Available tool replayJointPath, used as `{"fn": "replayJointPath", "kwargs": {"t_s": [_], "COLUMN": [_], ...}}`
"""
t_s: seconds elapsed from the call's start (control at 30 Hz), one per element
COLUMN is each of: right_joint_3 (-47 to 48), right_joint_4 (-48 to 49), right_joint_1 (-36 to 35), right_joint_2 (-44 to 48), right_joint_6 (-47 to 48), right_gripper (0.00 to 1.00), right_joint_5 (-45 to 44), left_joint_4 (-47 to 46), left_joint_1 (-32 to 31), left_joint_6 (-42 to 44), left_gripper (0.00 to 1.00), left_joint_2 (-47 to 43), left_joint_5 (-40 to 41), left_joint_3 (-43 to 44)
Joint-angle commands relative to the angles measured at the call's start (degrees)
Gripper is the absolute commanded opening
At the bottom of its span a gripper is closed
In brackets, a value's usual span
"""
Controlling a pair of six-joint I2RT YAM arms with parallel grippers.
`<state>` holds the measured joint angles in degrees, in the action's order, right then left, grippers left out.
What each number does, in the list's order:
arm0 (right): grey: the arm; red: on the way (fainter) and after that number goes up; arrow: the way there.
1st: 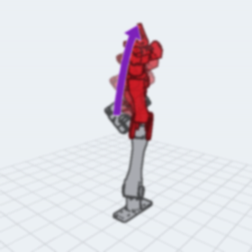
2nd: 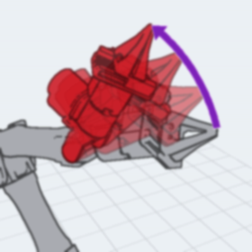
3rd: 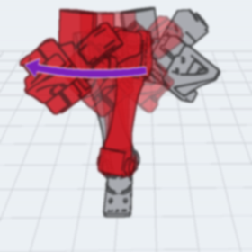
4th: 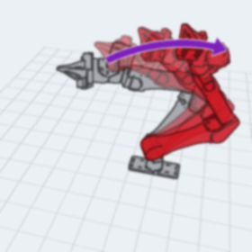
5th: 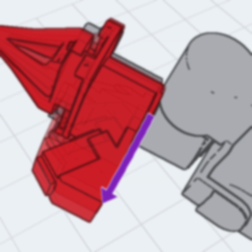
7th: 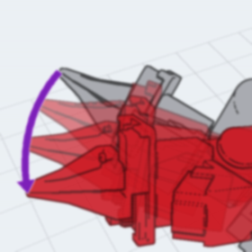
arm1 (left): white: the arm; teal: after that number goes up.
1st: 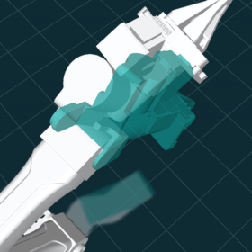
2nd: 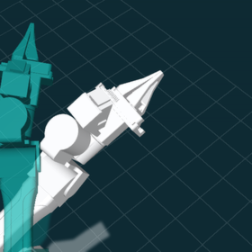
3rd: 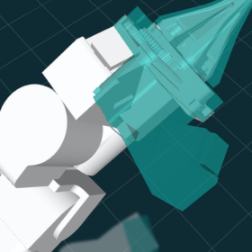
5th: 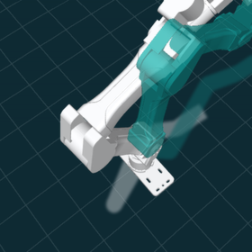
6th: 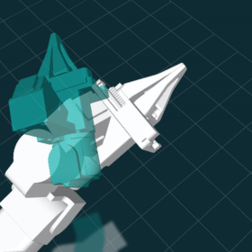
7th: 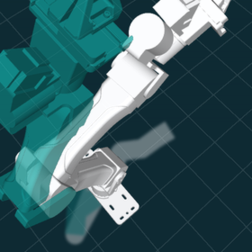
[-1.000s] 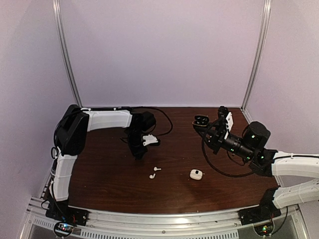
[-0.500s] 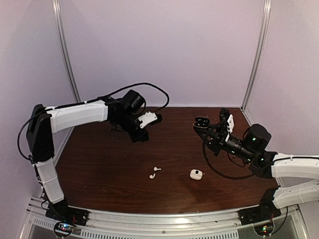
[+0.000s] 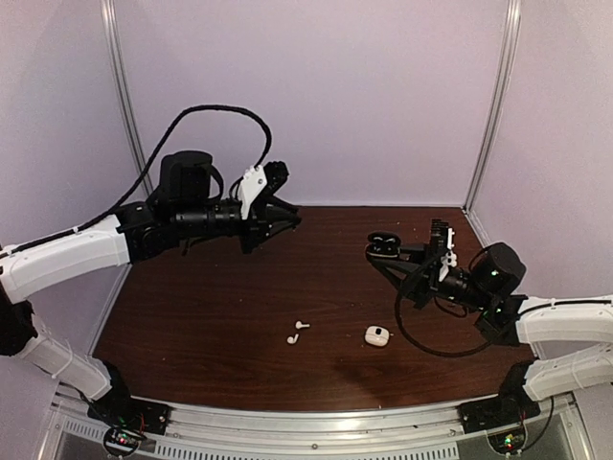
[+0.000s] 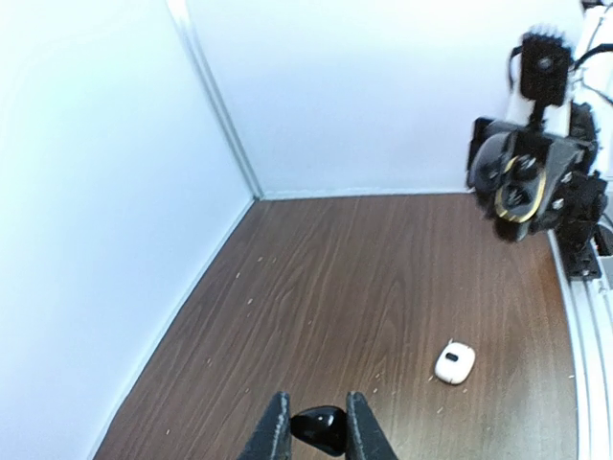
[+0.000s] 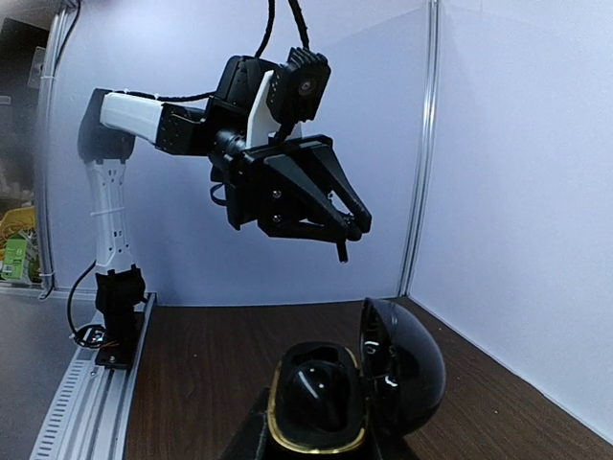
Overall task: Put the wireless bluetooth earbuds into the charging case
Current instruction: Place the left earbud in the left side groove of the charging case.
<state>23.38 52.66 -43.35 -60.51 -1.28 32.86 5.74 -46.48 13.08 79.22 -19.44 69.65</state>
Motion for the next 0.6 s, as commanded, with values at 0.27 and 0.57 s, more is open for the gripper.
{"fn": "replayJointPath", "kwargs": {"t_s": [0.27, 0.57], "right_joint_3": [6.80, 9.43], "right_joint_4": [5.82, 3.74], "right_joint_1": [-1.59, -3.31], "right_joint_2": [-8.04, -10.25], "right_joint_6": [-1.26, -1.84], "right_gripper": [0.00, 0.00], "right_joint_5": [9.66, 8.67], "left_joint_4": [-23.72, -24.35], "left_joint_1": [-8.58, -11.52], "left_joint_6": [-1.36, 0.19], "left_gripper": [0.06, 0.06], "left_joint_2": [-4.64, -1.86], "left_joint_5": [-10.97, -10.70], "left_joint_3": [-6.25, -4.90]}}
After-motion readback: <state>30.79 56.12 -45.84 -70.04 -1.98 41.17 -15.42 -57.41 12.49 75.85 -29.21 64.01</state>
